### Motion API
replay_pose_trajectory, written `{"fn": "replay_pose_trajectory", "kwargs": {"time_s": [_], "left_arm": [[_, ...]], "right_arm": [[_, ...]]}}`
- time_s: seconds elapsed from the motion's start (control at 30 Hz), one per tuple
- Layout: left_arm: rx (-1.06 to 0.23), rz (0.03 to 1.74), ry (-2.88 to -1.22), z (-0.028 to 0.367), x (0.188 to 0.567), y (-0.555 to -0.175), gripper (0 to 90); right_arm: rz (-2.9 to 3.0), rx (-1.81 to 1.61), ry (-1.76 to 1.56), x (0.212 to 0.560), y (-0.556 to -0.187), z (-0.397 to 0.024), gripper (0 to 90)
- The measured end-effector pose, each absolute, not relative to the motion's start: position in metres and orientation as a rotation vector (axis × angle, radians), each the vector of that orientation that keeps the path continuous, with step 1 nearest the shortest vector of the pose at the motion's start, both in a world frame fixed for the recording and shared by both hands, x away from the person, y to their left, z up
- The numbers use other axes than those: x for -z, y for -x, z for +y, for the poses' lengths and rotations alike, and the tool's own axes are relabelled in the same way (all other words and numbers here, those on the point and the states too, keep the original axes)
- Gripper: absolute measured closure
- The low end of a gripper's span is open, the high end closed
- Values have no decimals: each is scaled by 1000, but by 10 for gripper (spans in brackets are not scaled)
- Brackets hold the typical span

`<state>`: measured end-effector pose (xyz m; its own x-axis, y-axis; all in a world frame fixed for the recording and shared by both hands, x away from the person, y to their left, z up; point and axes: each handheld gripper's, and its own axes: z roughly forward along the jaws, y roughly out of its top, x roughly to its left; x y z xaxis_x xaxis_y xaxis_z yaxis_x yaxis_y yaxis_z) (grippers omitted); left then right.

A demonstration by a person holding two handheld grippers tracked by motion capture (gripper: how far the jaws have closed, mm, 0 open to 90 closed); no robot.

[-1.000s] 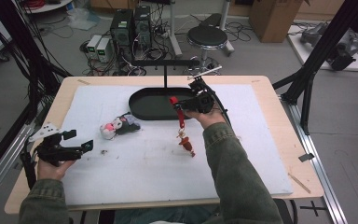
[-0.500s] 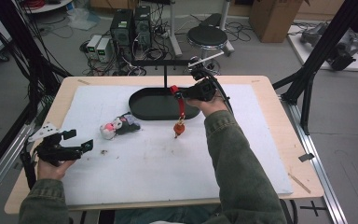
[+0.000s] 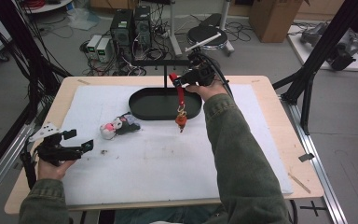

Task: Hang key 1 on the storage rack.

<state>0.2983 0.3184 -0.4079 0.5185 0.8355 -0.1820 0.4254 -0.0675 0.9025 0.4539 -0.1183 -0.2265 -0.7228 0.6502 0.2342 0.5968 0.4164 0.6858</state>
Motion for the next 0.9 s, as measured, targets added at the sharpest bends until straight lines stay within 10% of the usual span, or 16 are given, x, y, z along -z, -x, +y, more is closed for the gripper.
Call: {"fn": "replay_pose_trajectory", "kwargs": {"time_s": [0.9], "left_arm": [[-477,1070,-1664,320,407,-298,69]], "right_arm": [[2522,-1191,-1214,196,-499,-104,752]]}}
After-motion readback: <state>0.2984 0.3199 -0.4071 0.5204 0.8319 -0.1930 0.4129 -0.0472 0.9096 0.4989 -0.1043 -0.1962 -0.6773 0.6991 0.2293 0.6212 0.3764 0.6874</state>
